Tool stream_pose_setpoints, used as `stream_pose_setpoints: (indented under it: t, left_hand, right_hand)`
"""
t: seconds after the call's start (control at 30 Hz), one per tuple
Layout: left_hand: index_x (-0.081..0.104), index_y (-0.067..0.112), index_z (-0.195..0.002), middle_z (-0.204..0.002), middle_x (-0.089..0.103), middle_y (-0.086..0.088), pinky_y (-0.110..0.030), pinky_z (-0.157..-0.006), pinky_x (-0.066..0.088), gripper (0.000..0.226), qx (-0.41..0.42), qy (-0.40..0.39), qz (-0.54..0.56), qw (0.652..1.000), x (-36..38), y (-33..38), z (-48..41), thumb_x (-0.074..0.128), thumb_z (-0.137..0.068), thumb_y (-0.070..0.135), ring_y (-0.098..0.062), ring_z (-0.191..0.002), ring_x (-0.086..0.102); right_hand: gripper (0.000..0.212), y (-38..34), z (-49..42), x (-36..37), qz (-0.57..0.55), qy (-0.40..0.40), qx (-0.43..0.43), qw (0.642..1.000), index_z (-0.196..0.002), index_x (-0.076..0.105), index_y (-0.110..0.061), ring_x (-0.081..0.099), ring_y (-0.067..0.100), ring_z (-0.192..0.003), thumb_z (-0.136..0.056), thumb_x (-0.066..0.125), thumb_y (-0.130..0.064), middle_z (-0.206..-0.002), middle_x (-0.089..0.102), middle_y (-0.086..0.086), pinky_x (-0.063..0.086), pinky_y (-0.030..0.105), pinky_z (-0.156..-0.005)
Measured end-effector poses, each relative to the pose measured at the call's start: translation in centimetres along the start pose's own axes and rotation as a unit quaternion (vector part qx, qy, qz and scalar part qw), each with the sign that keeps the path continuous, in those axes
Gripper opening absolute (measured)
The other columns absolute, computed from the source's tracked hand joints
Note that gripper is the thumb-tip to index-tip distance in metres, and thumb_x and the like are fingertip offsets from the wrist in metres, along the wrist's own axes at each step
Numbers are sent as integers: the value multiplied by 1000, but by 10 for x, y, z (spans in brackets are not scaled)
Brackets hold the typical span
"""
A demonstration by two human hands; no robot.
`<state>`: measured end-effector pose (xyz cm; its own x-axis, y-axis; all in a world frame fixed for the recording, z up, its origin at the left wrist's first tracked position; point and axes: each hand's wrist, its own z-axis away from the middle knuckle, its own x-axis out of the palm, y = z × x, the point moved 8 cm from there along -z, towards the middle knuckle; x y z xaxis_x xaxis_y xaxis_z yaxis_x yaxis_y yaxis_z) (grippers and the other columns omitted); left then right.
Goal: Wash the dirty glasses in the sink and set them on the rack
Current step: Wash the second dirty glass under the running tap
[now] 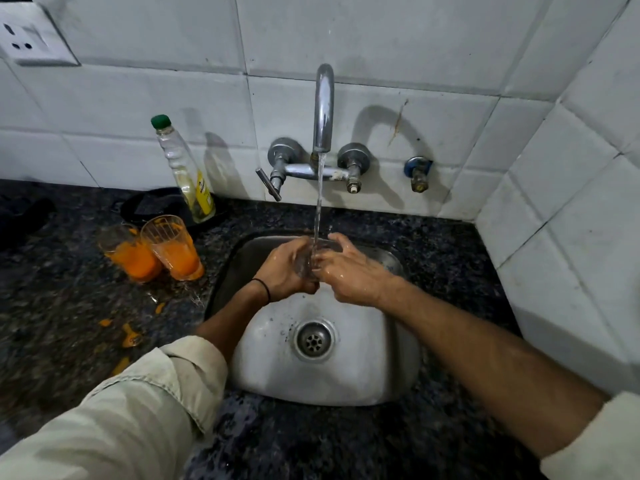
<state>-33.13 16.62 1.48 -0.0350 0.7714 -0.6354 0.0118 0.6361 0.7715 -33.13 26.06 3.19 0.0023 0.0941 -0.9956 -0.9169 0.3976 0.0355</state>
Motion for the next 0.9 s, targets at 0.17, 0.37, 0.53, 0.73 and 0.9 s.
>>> stream_pose_setpoints:
  t: [0.17, 0.37, 0.53, 0.73, 0.9]
  left_hand:
    - [60, 29, -111, -102, 66, 9, -26, -84, 51, 61, -11, 9, -12, 1000, 0, 7, -3, 89, -58, 19, -9, -99, 64]
    - [60, 30, -112, -107, 67, 1, -37, -80, 51, 56, -45, -28, -317, 947, -16, 40, -1, 82, -64, 49, -24, -97, 66]
    - [64, 28, -113, -109, 66, -2, -36, -76, 48, 58, -44, -115, -425, 897, -8, 51, -2, 77, -65, 60, -25, -98, 64]
    - [69, 26, -103, -93, 71, 2, -31, -73, 57, 59, -160, -121, -325, 924, -6, 1, 22, 82, -57, 60, -16, -77, 69]
    - [67, 23, -112, -104, 69, 1, -27, -57, 55, 55, -239, -228, -41, 943, 22, -37, 50, 86, -65, 44, -12, -92, 66]
  right_hand:
    - [8, 2, -9, -7, -374, -54, 175, 909, -81, 65, -10, 59, 23, -85, -75, 62, -5, -90, 66, 12, 43, 37, -88]
    - [23, 4, 13, 53, -797, 187, 439, 371, -92, 74, -15, 66, 20, -72, -92, 63, -36, -83, 74, 6, 48, 30, -60]
    - [29, -35, 4, 98, -858, 179, 463, 134, -98, 64, -10, 63, 26, -71, -99, 47, -33, -88, 69, 14, 47, 33, -62]
    - [28, -25, 11, 113, -776, 107, 524, 333, -100, 71, -6, 68, 24, -69, -90, 67, -32, -84, 73, 12, 55, 31, -57]
    - [22, 2, -2, 76, -638, 74, 432, 633, -73, 72, -9, 61, 21, -57, -86, 65, -24, -60, 66, 5, 48, 30, -56]
